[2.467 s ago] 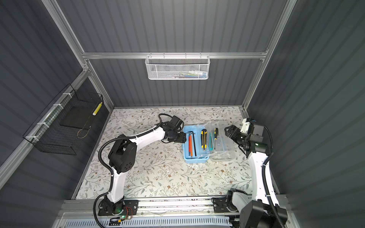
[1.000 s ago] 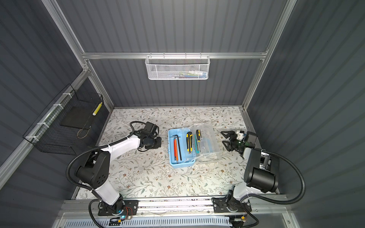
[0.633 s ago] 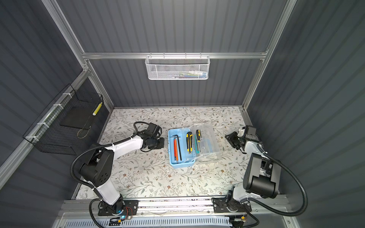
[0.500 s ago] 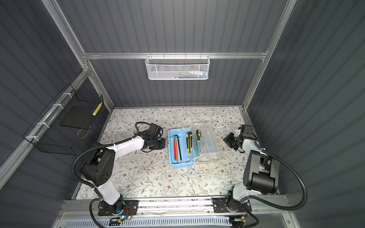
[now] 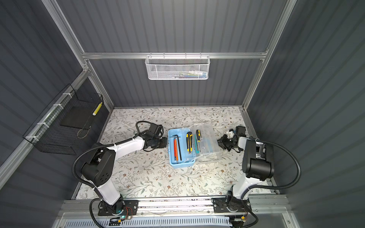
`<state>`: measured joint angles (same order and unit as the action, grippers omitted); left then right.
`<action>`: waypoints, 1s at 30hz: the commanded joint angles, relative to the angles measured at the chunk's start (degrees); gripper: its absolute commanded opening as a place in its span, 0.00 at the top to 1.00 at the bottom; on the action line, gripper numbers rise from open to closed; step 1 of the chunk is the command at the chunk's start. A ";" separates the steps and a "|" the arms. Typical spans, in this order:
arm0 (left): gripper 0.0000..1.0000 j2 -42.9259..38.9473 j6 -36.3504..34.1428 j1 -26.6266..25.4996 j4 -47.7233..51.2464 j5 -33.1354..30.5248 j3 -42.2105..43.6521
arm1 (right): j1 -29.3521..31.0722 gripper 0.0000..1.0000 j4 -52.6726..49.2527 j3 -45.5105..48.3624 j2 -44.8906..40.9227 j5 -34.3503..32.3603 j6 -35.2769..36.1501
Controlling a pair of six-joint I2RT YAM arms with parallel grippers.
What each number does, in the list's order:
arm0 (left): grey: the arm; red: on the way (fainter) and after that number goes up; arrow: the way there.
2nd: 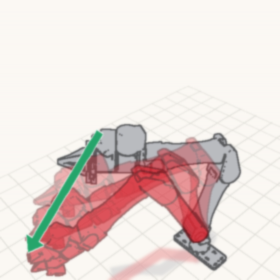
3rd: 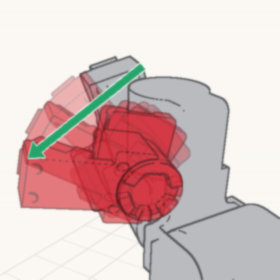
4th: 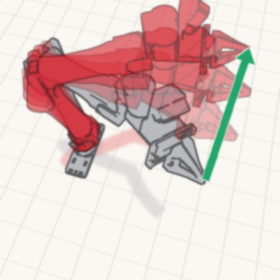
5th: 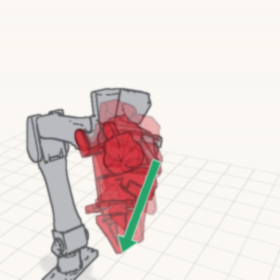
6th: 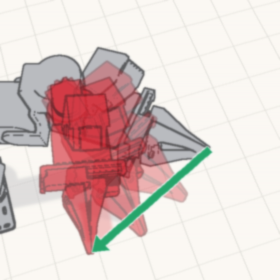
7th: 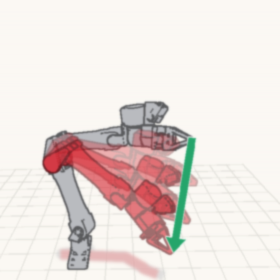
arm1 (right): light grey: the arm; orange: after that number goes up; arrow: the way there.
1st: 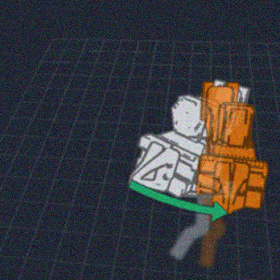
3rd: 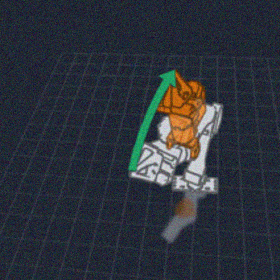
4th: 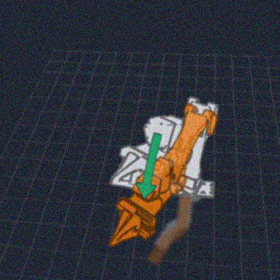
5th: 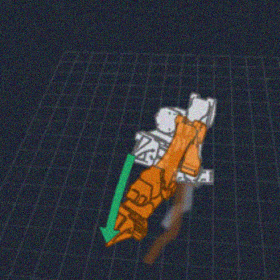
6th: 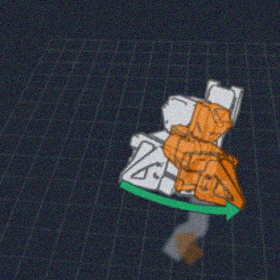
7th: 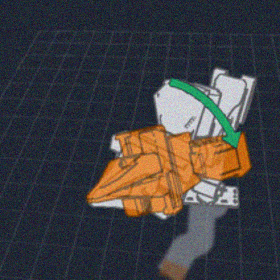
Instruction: Pack the tool kit
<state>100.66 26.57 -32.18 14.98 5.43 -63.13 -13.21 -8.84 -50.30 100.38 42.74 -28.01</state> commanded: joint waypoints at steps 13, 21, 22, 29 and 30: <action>1.00 0.06 -2.22 -0.20 -3.75 4.92 0.70 | 0.49 0.82 10.75 4.89 -1.24 17.26 -7.63; 1.00 -0.03 -2.40 -0.18 -5.05 6.06 1.29 | 0.55 0.84 19.25 8.74 -4.32 22.84 -15.75; 1.00 -0.11 -2.40 -0.20 -5.21 6.17 1.36 | 0.52 0.84 19.69 9.12 -4.84 23.11 -16.29; 1.00 -0.38 -2.74 -0.21 -5.60 6.35 1.62 | 0.53 0.85 18.51 10.25 -10.52 24.45 -17.55; 1.00 -0.38 -2.83 -0.24 -5.29 6.18 1.55 | 0.49 0.85 16.86 9.78 -11.52 23.86 -16.83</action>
<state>100.66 25.45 -31.83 11.40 8.88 -61.95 -13.26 9.37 -40.18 91.81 62.83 -44.60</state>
